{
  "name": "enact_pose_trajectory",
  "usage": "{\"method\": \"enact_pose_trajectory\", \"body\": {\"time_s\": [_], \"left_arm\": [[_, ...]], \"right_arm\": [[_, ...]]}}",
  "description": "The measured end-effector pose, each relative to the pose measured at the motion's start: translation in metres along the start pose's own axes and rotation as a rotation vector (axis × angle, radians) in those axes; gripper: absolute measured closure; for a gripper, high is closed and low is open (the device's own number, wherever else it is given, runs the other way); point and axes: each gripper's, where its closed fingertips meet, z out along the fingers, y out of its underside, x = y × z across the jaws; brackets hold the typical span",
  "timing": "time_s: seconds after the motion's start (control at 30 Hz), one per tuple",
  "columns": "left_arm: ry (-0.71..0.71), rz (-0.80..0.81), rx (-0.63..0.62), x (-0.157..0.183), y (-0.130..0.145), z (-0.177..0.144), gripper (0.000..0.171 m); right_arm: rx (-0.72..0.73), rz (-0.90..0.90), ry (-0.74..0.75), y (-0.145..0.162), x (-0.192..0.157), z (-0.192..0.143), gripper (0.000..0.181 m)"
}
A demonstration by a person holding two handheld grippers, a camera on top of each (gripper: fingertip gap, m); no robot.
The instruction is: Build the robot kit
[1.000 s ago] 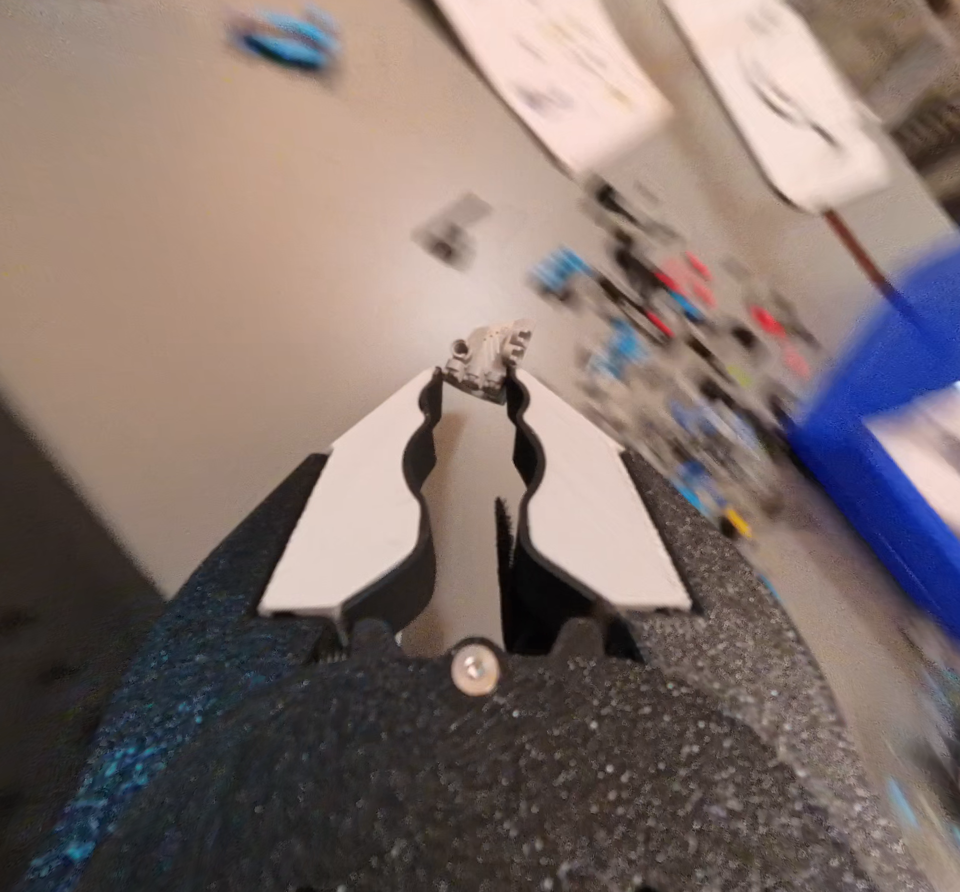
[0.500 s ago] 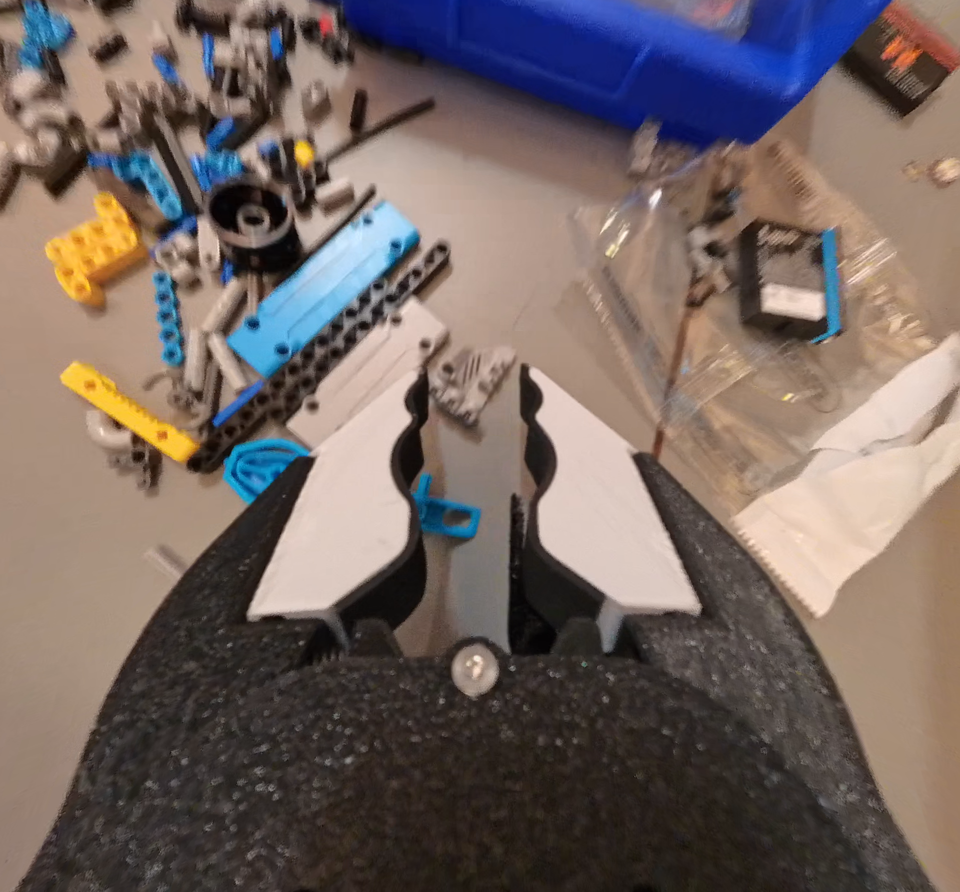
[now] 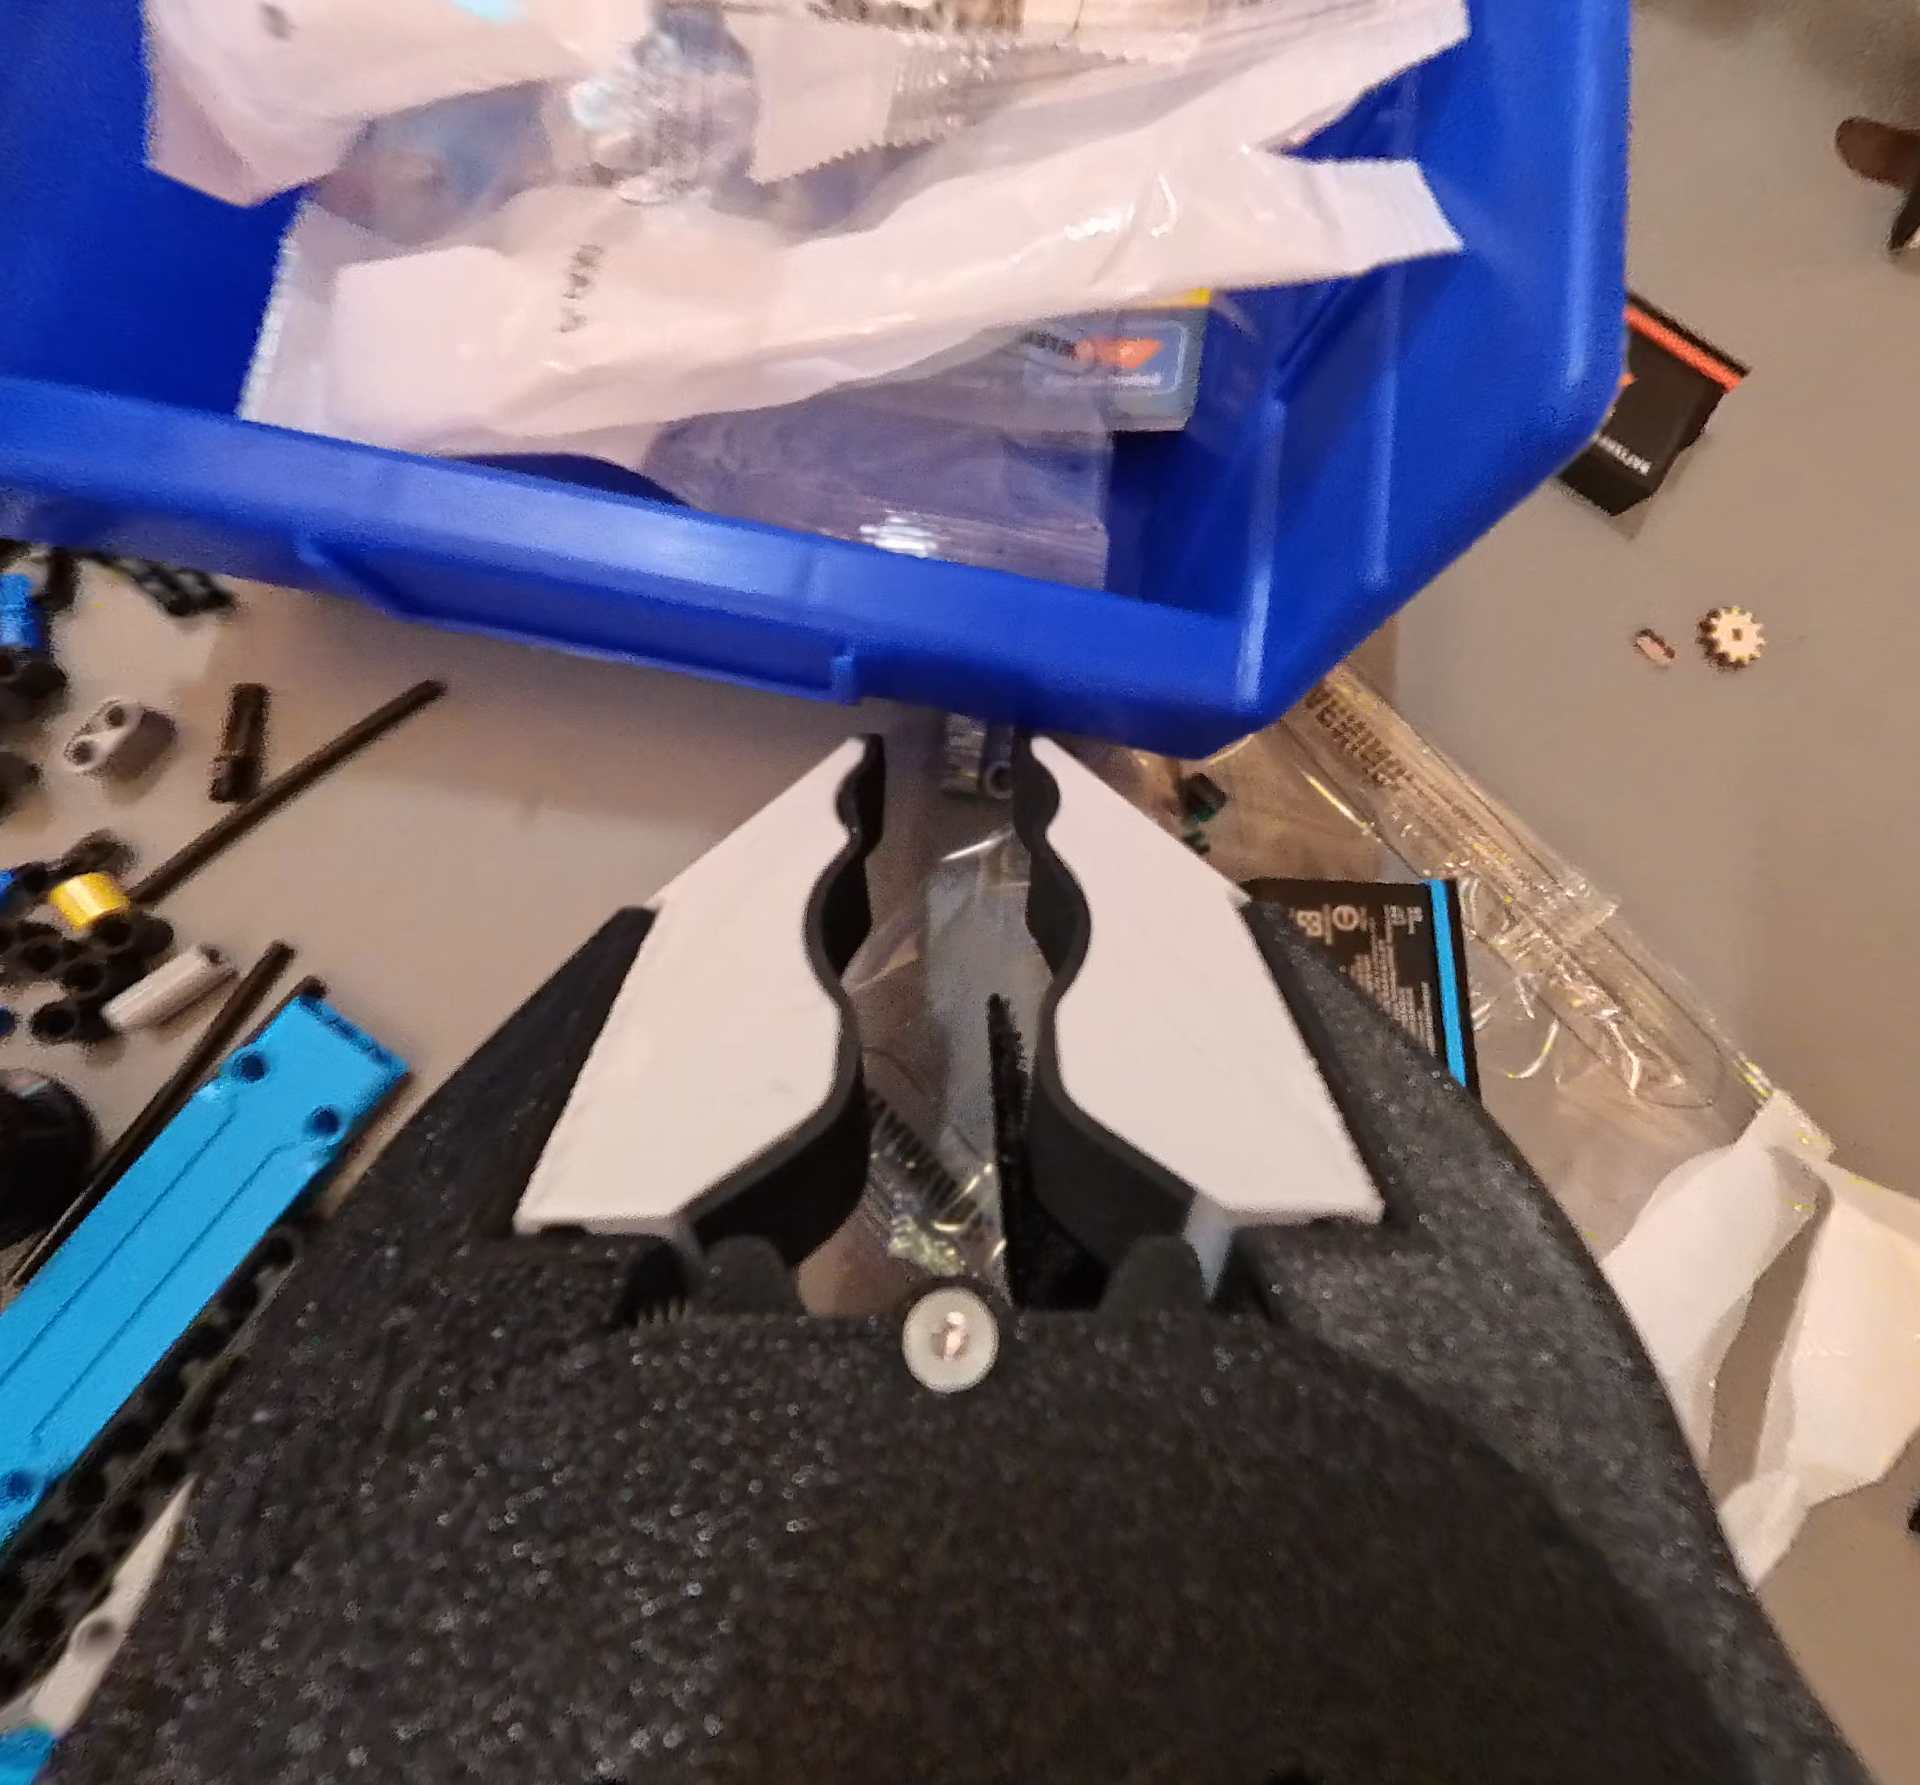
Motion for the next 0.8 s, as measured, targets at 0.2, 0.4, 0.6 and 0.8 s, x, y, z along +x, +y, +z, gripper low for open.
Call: {"method": "enact_pose_trajectory", "body": {"time_s": [0.2,0.4,0.6,0.8], "left_arm": [[0.002,-0.001,-0.001,0.000,0.000,0.000,0.151],[0.008,0.009,-0.002,0.002,0.000,0.000,0.151],[0.005,0.036,-0.005,0.005,0.001,0.001,0.151],[0.009,0.041,0.002,0.007,0.000,-0.001,0.151]], "right_arm": [[-0.082,0.010,-0.017,0.010,-0.003,0.002,0.165],[-0.136,-0.165,-0.203,0.026,-0.080,-0.040,0.166],[0.086,-0.680,-0.522,0.004,-0.283,-0.115,0.166],[0.120,-1.027,-0.822,0.045,-0.494,-0.117,0.166]]}}
